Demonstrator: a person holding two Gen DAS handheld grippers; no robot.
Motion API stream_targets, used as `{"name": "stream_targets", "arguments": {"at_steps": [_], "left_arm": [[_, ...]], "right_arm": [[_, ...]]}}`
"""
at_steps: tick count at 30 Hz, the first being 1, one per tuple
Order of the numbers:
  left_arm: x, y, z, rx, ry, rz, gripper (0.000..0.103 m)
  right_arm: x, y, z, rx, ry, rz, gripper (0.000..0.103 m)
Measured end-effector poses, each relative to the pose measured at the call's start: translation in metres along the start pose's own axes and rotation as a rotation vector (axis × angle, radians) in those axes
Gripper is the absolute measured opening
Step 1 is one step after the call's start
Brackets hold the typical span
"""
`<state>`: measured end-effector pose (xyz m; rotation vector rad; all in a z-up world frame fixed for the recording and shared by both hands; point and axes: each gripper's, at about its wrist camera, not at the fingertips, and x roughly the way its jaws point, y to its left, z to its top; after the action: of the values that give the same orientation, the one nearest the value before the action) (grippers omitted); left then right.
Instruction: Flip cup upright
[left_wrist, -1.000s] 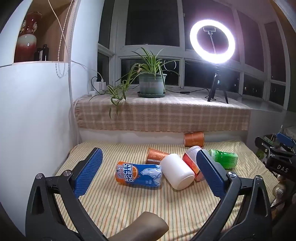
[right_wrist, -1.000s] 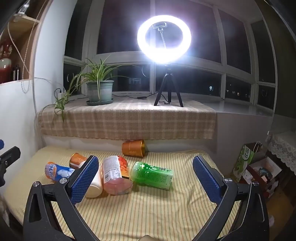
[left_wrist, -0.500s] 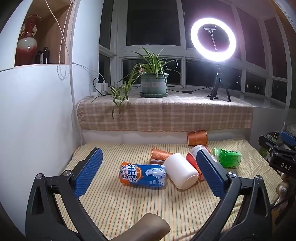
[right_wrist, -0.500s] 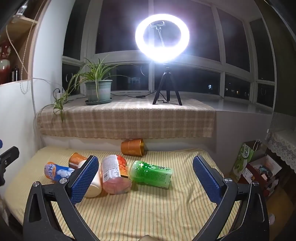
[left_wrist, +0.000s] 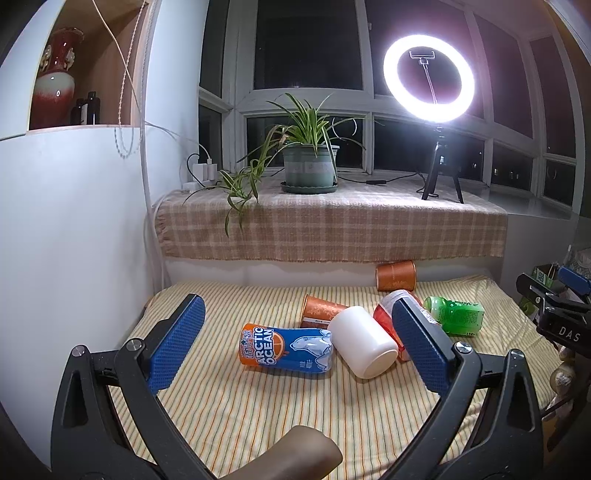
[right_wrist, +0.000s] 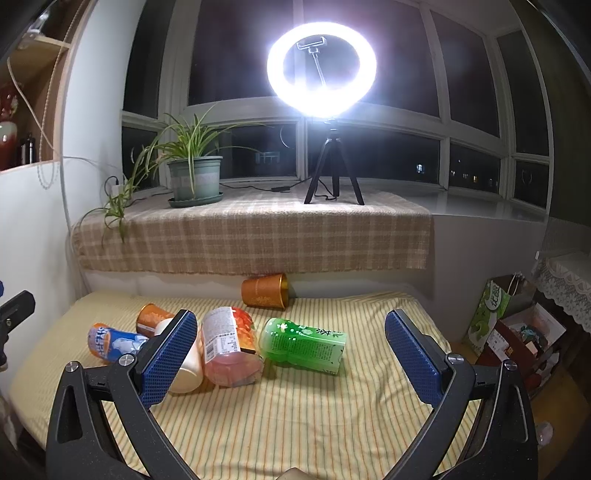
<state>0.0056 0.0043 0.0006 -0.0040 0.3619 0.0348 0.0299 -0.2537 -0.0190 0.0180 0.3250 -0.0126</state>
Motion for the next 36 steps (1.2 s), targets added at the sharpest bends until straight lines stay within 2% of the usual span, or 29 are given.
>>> {"name": "stream_targets", "arguments": {"at_steps": [36], "left_arm": [[0.0007, 0.0, 0.0031, -0.007, -0.005, -0.001, 0.103]], "right_arm": [[0.0009, 0.0069, -0.0001, -0.008, 0.011, 0.024, 0.101]]}}
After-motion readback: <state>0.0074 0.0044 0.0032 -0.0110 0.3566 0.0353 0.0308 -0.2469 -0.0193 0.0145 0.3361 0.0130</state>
